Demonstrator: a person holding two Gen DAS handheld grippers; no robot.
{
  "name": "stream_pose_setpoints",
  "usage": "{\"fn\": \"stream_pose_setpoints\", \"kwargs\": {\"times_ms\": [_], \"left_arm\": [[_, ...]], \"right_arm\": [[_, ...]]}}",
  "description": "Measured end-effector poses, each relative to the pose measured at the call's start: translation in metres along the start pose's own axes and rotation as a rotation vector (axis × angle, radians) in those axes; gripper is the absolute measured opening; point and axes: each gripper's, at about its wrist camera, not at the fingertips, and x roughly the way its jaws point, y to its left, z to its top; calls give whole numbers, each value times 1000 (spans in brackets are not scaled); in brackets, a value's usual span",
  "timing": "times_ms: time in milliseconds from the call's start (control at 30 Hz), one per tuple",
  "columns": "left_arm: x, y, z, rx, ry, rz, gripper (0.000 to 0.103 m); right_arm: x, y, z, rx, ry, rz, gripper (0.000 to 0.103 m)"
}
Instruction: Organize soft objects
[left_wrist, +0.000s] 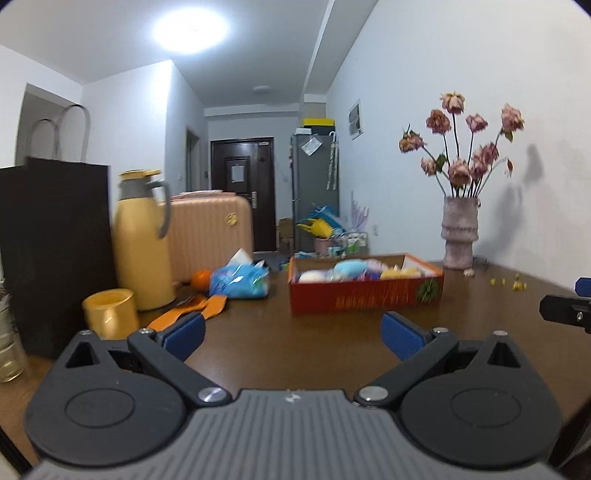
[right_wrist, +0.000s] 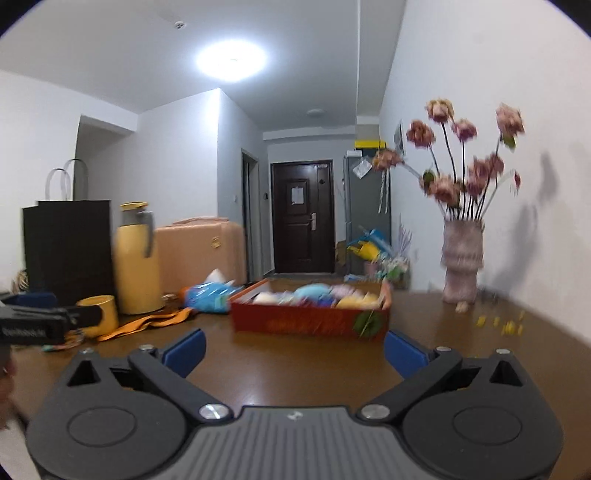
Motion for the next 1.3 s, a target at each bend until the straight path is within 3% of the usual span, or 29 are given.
{"fn": "stream_pose_setpoints", "kwargs": {"times_ms": [100,267,667,1300], "left_arm": [[-30,5,-15,-15,10,9,103],[-64,9,-28,-8,4,7,103],[-59,8,-25,-18,14,19,103],[-62,8,-25,-10,6,29,103]], "right_arm": [[-29,22,-24,5,-18,-72,103],[-64,46,-43,-78,-47,-71,103],[-56,36,-34,-9,-21,-51,103],[-54,37,-34,-6,-23,-54,103]]}}
